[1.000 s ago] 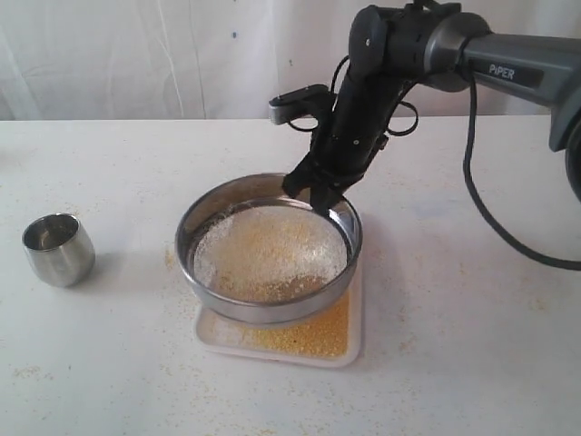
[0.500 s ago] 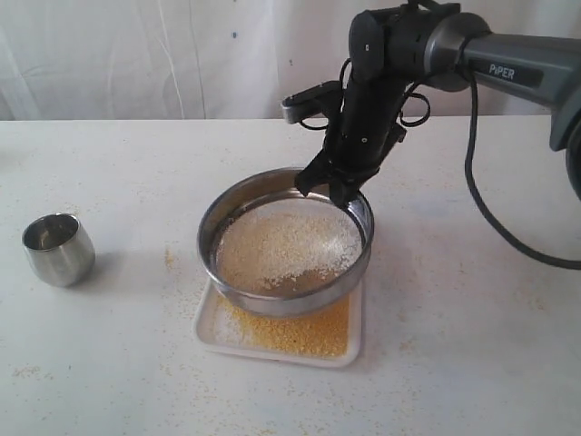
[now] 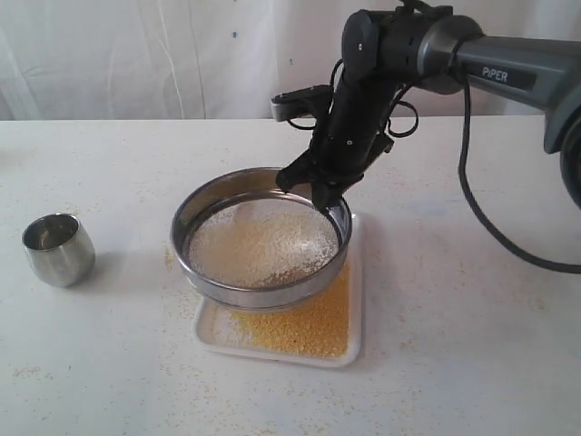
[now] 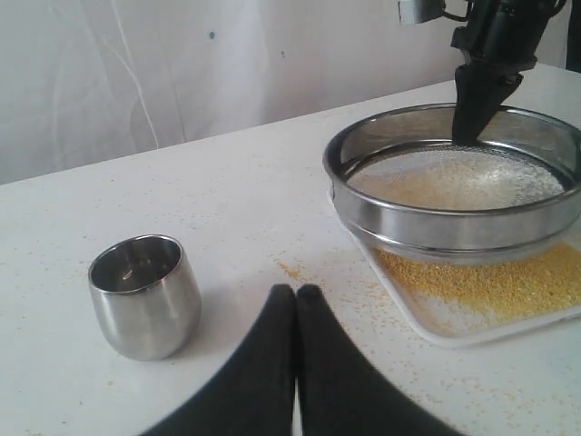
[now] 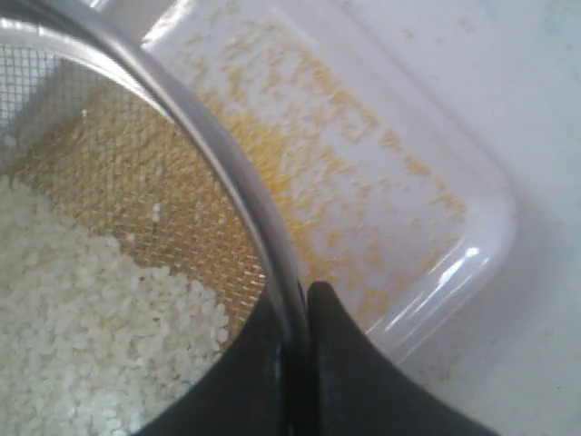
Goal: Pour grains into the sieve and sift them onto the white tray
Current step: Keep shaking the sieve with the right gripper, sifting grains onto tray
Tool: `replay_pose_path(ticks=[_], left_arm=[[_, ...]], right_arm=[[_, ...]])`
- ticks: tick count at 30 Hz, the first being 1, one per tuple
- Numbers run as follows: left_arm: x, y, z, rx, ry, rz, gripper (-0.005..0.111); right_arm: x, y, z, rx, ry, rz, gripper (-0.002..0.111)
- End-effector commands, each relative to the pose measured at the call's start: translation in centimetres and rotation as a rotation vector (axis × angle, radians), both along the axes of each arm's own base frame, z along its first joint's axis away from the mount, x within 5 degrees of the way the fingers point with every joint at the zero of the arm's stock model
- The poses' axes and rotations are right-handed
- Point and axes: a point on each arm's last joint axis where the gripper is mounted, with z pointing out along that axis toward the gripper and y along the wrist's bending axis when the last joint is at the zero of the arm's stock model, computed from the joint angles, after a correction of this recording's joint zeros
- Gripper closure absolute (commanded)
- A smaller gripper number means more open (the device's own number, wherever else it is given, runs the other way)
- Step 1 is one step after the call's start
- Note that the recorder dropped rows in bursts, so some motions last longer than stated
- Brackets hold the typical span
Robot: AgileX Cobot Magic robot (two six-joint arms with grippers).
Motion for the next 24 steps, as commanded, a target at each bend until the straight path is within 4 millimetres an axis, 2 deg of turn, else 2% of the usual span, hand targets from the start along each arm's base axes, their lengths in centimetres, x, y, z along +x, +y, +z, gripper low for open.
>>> replay_pose_path(ticks=[1,4,5,6,8,9,10,12,14,15,16,17,19,21,22,24], left_arm=[[0.0,0.0,-0.1,-0.002,-0.005,-0.006,0.107],[0.0,0.0,-0.1,-0.002,-0.005,-0.006,0.107],[0.0,0.0,-0.1,-0.002,-0.005,-0.006,0.107],[0.0,0.0,-0.1,-0.002,-0.005,-0.006,0.107],[0.0,0.0,-0.1,-0.002,-0.005,-0.006,0.107],[0.0,0.0,-0.1,-0.002,-0.005,-0.006,0.107],[0.0,0.0,-0.1,-0.002,-0.005,-0.006,0.107],[0.0,0.0,-0.1,-0.002,-0.005,-0.006,0.107],[0.0,0.0,-0.1,-0.002,-0.005,-0.006,0.107],[0.0,0.0,-0.1,-0.002,-0.005,-0.006,0.107],[0.0,0.0,-0.1,-0.002,-0.005,-0.006,0.107],[0.0,0.0,-0.1,-0.002,-0.005,-0.006,0.107],[0.0,0.0,-0.1,-0.002,-0.005,-0.006,0.107],[0.0,0.0,-0.1,-0.002,-0.005,-0.006,0.107],[0.0,0.0,-0.1,-0.002,-0.005,-0.006,0.107],[0.0,0.0,-0.1,-0.002,-0.005,-0.006,0.107]], right_arm=[[-1.0,0.1,1.0,0.045,0.042,0.220,0.108],[0.8,-1.3,1.0,-0.035,-0.068,-0.097,0.108],[0.9,-1.5,1.0,-0.046,-0.073,-0.144,0.108],[0.7,-1.4,0.9,-0.047,-0.052,-0.125,0.108],[-0.7,-0.4,0.9,0.036,0.062,0.101,0.108],[-1.0,0.1,1.1,0.078,0.055,0.228,0.108],[-1.1,0.3,1.1,0.099,0.050,0.262,0.108],[0.0,-0.7,1.0,0.022,-0.005,0.107,0.108],[1.0,-1.8,0.9,-0.044,-0.059,-0.119,0.108],[0.9,-1.9,0.9,-0.051,-0.049,-0.139,0.108],[0.4,-1.7,0.8,-0.042,-0.007,-0.075,0.108],[-0.4,-1.2,0.8,-0.005,0.058,0.061,0.108],[-0.8,-0.3,0.9,0.082,0.043,0.275,0.108],[-0.5,-1.0,0.8,0.027,0.053,0.179,0.108],[0.3,-1.7,0.9,-0.002,0.001,0.036,0.108],[0.9,-2.4,0.9,-0.051,-0.031,-0.114,0.108]])
